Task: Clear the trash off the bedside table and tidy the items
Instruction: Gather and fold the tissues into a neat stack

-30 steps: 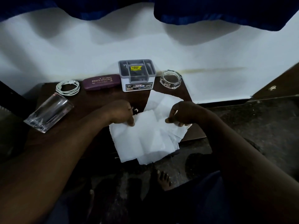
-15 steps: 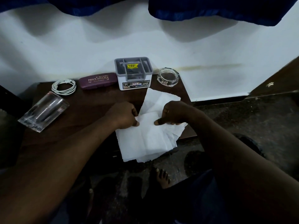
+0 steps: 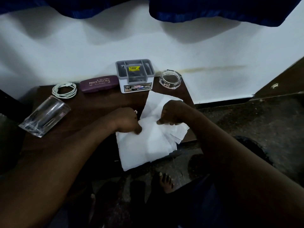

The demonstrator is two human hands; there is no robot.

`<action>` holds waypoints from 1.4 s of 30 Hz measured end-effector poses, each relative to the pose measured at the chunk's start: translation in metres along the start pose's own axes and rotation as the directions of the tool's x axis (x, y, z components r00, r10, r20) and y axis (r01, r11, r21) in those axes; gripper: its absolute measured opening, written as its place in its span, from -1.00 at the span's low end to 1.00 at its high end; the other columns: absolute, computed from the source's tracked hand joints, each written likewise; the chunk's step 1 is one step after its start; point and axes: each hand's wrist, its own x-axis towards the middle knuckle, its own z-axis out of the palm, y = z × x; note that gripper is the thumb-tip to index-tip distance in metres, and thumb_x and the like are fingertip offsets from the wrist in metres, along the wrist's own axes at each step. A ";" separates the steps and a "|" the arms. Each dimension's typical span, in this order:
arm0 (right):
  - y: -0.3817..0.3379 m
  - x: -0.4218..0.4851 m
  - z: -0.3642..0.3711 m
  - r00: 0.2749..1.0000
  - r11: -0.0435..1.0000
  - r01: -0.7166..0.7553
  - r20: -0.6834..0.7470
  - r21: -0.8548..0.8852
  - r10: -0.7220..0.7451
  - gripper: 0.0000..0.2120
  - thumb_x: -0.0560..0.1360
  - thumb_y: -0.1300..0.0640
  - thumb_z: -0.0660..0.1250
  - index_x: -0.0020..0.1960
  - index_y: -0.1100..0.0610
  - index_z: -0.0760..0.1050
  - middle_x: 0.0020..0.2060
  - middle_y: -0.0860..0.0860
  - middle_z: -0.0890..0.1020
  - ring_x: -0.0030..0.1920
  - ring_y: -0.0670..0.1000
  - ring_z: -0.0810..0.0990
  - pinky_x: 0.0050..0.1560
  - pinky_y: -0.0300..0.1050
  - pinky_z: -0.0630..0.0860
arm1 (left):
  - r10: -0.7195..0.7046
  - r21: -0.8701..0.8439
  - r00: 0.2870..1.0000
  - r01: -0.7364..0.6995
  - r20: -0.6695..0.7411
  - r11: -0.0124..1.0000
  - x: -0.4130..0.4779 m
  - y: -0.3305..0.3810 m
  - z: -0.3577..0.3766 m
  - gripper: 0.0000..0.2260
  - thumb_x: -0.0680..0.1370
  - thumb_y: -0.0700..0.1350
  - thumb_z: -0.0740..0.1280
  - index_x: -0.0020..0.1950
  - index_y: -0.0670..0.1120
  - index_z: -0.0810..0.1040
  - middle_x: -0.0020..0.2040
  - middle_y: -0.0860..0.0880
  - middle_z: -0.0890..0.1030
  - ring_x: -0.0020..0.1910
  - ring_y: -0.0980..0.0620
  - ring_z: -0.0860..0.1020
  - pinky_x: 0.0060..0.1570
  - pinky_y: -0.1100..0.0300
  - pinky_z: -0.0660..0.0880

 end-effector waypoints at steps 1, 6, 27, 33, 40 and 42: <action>0.000 -0.004 -0.003 1.000 0.994 -0.008 -0.006 0.106 0.009 -0.57 0.45 -0.12 0.55 -0.03 0.28 0.68 -0.17 0.12 0.77 -0.21 0.09 0.75 -0.18 -0.09 0.65 | 0.015 -0.040 1.000 -0.014 0.015 0.999 -0.001 -0.002 -0.006 -0.77 0.39 0.00 0.56 -0.07 -0.13 0.72 -0.17 -0.02 0.63 -0.18 0.01 0.57 -0.24 0.19 0.43; -0.006 -0.022 -0.014 0.998 0.938 0.027 -0.058 0.346 -0.007 -0.65 0.59 0.09 0.42 0.14 0.40 0.61 -0.01 0.27 0.72 -0.17 0.22 0.68 -0.25 -0.10 0.52 | -0.026 -0.328 0.981 -0.040 -0.195 0.944 0.003 -0.015 -0.021 -0.79 0.34 -0.13 0.62 -0.12 0.02 0.65 -0.12 0.06 0.68 -0.22 0.13 0.58 -0.28 0.26 0.42; 0.003 -0.004 -0.011 0.916 0.960 0.072 -0.400 0.270 0.044 -0.70 0.41 -0.01 0.57 -0.31 0.13 0.55 -0.32 -0.01 0.57 -0.15 0.07 0.55 -0.07 -0.06 0.54 | -0.275 -0.545 0.920 0.083 -0.281 0.834 0.028 -0.028 0.002 -0.36 0.29 -0.23 0.64 0.33 -0.04 0.56 0.27 -0.08 0.59 0.14 -0.02 0.57 0.05 0.13 0.53; 0.032 -0.009 -0.027 0.906 0.990 -0.014 -0.417 0.141 0.072 -0.56 0.43 -0.19 0.51 0.04 0.17 0.66 -0.04 0.13 0.72 0.07 0.17 0.68 0.01 -0.02 0.58 | -0.220 -0.376 0.902 0.070 -0.371 0.924 0.028 -0.023 0.007 -0.40 0.32 -0.21 0.63 0.34 -0.07 0.58 0.28 -0.12 0.58 0.21 -0.07 0.55 0.01 0.26 0.37; 0.051 -0.001 -0.004 0.957 0.862 -0.272 0.031 0.428 0.287 -0.56 0.28 0.06 0.70 -0.09 0.26 0.53 -0.27 0.21 0.69 -0.54 0.12 0.65 -0.49 -0.03 0.59 | -0.250 -0.475 0.896 0.051 -0.367 0.878 0.029 -0.019 0.009 -0.50 0.29 -0.20 0.65 0.19 -0.05 0.63 0.16 -0.06 0.61 0.02 0.03 0.51 -0.05 0.22 0.40; 0.042 0.001 0.000 0.960 0.821 -0.276 0.111 0.500 0.255 -0.54 0.31 0.09 0.69 -0.03 0.30 0.51 -0.18 0.24 0.67 -0.49 0.16 0.67 -0.46 0.01 0.62 | -0.293 -0.539 0.887 0.061 -0.356 0.840 0.029 -0.019 0.010 -0.51 0.29 -0.22 0.65 0.17 -0.05 0.63 0.14 -0.05 0.61 0.04 0.00 0.53 -0.06 0.18 0.44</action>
